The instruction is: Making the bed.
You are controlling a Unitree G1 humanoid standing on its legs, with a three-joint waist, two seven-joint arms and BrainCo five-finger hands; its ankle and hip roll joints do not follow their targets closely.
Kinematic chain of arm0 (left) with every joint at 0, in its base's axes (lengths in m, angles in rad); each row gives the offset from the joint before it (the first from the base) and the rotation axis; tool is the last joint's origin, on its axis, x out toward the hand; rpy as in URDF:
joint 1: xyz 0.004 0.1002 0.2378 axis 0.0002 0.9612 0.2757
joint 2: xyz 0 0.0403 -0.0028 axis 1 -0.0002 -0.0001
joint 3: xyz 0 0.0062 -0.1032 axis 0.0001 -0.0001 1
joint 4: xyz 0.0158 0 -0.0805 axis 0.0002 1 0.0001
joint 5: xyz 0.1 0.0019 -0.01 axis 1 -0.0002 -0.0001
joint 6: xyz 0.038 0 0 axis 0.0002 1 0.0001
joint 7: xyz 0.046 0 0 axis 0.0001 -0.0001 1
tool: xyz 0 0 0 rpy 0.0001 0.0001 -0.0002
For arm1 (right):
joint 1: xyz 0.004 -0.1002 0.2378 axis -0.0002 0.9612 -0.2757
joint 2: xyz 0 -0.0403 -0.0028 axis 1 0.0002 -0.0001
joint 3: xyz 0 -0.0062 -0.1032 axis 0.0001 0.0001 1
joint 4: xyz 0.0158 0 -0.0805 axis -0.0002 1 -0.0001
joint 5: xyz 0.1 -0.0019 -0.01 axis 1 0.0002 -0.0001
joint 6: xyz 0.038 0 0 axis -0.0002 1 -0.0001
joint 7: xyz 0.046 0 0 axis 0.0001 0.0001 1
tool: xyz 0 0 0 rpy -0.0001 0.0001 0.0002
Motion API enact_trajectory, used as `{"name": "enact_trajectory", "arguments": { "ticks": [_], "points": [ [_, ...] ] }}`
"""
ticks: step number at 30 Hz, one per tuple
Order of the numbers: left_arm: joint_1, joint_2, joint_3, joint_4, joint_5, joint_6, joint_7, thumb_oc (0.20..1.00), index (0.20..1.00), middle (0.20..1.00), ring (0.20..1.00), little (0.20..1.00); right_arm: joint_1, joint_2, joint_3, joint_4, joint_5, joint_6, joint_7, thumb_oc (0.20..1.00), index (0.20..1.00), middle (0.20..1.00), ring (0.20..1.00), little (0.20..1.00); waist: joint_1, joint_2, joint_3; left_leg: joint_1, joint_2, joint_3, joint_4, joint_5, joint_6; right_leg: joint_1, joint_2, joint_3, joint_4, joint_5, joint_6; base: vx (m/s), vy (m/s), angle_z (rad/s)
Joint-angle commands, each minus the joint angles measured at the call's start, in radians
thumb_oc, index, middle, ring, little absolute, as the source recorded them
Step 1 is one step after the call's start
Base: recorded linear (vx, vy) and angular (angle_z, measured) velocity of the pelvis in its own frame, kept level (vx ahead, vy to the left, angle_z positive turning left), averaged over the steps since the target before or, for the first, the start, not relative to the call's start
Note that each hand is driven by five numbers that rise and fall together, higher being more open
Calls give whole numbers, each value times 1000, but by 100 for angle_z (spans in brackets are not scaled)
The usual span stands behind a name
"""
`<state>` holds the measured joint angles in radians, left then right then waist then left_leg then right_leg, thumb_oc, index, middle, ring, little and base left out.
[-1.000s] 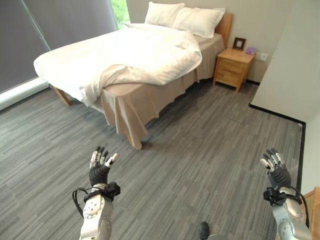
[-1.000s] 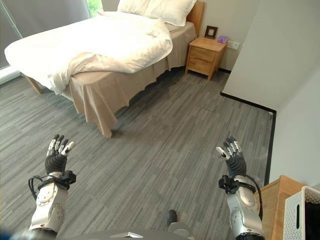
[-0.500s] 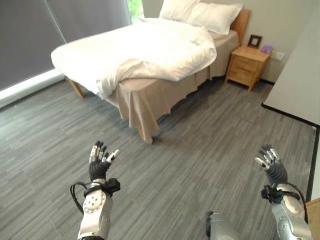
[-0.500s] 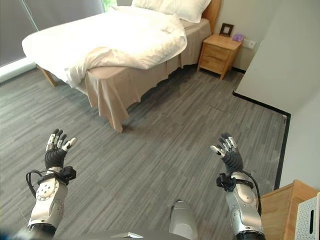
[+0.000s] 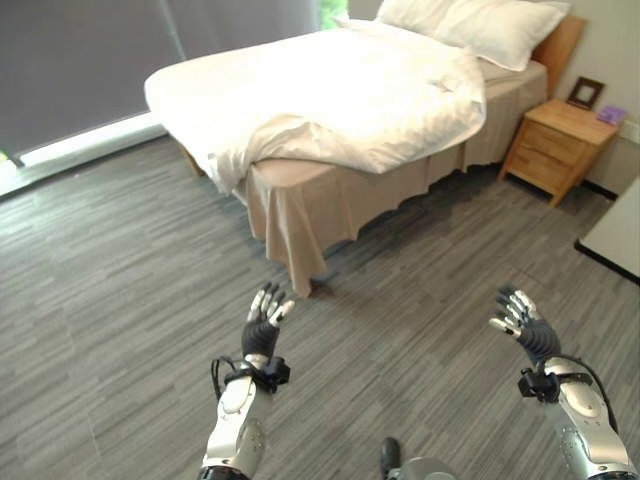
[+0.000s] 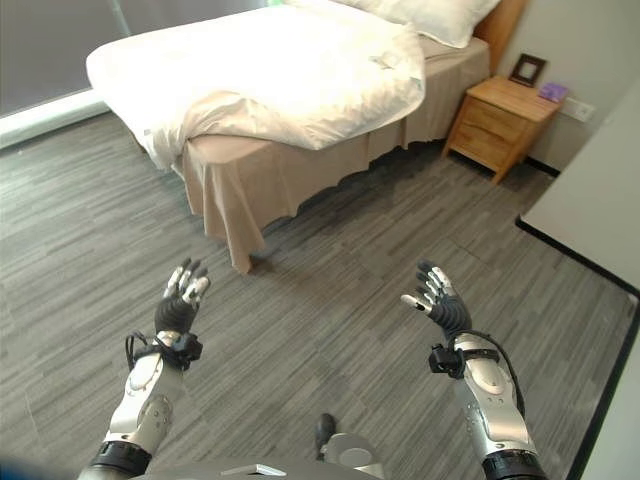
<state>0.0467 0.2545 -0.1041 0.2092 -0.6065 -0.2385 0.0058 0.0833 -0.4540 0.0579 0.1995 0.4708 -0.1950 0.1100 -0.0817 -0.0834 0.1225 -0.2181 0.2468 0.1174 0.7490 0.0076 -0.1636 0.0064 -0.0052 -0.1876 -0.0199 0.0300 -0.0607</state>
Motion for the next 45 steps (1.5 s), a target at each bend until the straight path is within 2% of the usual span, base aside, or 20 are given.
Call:
{"name": "enact_trajectory", "arguments": {
  "ticks": [1,3,9,11,13,14,17,21,24,27,28,30,31,33,35,36,38,40,43,45],
  "points": [
    [-74,42,3,-46,16,-59,-3,1000,1000,1000,1000,1000,-45,-49,1,-80,4,-49,-1,1000,1000,1000,1000,1000,-10,0,30,146,-19,123,-339,82,53,8,-85,19,-30,68,122,287,19,-18],
    [-69,45,9,-42,19,-65,-10,1000,1000,1000,1000,1000,-26,-64,3,-107,-6,-48,24,1000,1000,1000,1000,1000,-10,9,16,136,-16,147,-452,103,39,25,-88,21,-32,45,127,249,81,-29],
    [-51,25,15,-27,16,-78,8,1000,1000,1000,1000,1000,-27,-70,51,-127,-53,-46,50,1000,1000,1000,1000,1000,19,28,9,136,-52,54,-693,139,28,110,-93,52,-55,-7,142,233,109,-25],
    [-54,21,14,-23,22,-85,15,1000,1000,1000,1000,1000,-34,-72,69,-128,-60,-49,57,1000,1000,1000,1000,1000,26,34,10,123,-37,11,-736,173,11,130,-100,68,-57,-17,150,196,167,-20],
    [-55,18,14,-18,22,-88,15,1000,1000,1000,1000,1000,-33,-75,73,-130,-67,-49,57,1000,1000,1000,1000,1000,24,35,12,123,-24,13,-751,187,5,138,-105,68,-56,-22,155,143,154,-10],
    [-61,17,14,-9,22,-92,18,1000,1000,1000,1000,1000,-27,-84,74,-132,-86,-48,59,1000,1000,1000,1000,1000,23,36,11,110,2,30,-759,205,-1,150,-115,66,-57,-29,166,174,215,2],
    [-68,18,11,5,23,-93,17,1000,1000,1000,1000,1000,-12,-84,69,-134,-107,-44,59,1000,1000,1000,1000,1000,24,38,0,117,7,47,-740,186,2,173,-137,67,-63,-40,178,221,284,1],
    [-86,39,-3,10,26,-93,21,1000,1000,1000,1000,1000,-2,-64,65,-125,-127,-41,46,1000,1000,1000,1000,1000,23,21,-14,106,-32,66,-694,116,42,171,-206,78,-46,-29,215,160,281,5],
    [-109,83,4,-14,61,-100,41,1000,1000,1000,1000,1000,-17,-34,78,-117,-130,-41,38,1000,1000,1000,1000,1000,32,-1,-20,120,-80,79,-695,73,81,124,-257,106,31,15,239,142,325,9],
    [-131,111,27,-18,78,-107,81,1000,1000,1000,1000,1000,-71,-13,127,-101,-165,-36,26,1000,1000,1000,1000,1000,48,-10,3,146,-124,96,-706,45,123,30,-298,116,186,122,251,67,334,-5],
    [-135,124,42,-37,87,-108,93,1000,1000,1000,1000,1000,-92,-7,147,-104,-173,-33,25,1000,1000,1000,1000,1000,52,5,17,171,-138,113,-723,34,144,-9,-325,75,290,162,241,49,303,-25],
    [-129,127,51,-44,93,-106,93,1000,1000,1000,1000,1000,-98,-4,154,-103,-177,-30,28,1000,1000,1000,1000,1000,47,12,20,191,-143,117,-742,30,146,-27,-324,66,326,168,239,162,294,-10],
    [-118,127,60,-42,97,-103,86,1000,1000,1000,1000,1000,-95,2,158,-99,-179,-26,36,1000,1000,1000,1000,1000,33,23,20,229,-155,110,-775,23,151,-75,-288,60,347,148,233,215,264,9],
    [-110,127,66,-44,96,-102,84,1000,1000,1000,1000,1000,-89,1,156,-104,-179,-27,38,1000,1000,1000,1000,1000,28,26,21,245,-161,113,-788,22,149,-92,-277,46,343,135,232,182,172,10],
    [-96,116,79,-21,87,-101,79,1000,1000,1000,1000,1000,-78,-1,157,-113,-178,-26,45,1000,1000,1000,1000,1000,16,30,23,294,-175,133,-817,3,143,-130,-265,-53,263,95,226,263,158,16],
    [-90,111,77,-17,85,-100,74,1000,1000,1000,1000,1000,-74,-4,156,-109,-180,-27,45,1000,1000,1000,1000,1000,8,30,25,309,-176,130,-822,-5,142,-127,-254,-61,233,92,226,339,78,1],
    [-77,96,71,4,85,-92,67,1000,1000,1000,1000,1000,-62,-12,146,-103,-181,-27,44,1000,1000,1000,1000,1000,-11,19,27,355,-175,117,-827,-35,132,-154,-205,-21,129,95,236,310,-18,14],
    [-84,94,56,16,91,-91,61,1000,1000,1000,1000,1000,-49,-9,137,-99,-170,-27,44,1000,1000,1000,1000,1000,-23,6,23,383,-175,111,-832,-49,125,-172,-190,24,47,134,247,301,-96,19],
    [-97,101,40,7,105,-92,65,1000,1000,1000,1000,1000,-49,-5,136,-78,-164,-28,35,1000,1000,1000,1000,1000,-22,1,16,423,-169,125,-833,-74,112,-184,-204,-39,15,173,259,271,-134,24],
    [-104,93,25,7,109,-91,59,1000,1000,1000,1000,1000,-41,-8,129,-64,-166,-26,33,1000,1000,1000,1000,1000,-37,-1,-3,442,-160,120,-825,-96,103,-177,-185,7,26,163,250,271,-146,1]
  ]
}}
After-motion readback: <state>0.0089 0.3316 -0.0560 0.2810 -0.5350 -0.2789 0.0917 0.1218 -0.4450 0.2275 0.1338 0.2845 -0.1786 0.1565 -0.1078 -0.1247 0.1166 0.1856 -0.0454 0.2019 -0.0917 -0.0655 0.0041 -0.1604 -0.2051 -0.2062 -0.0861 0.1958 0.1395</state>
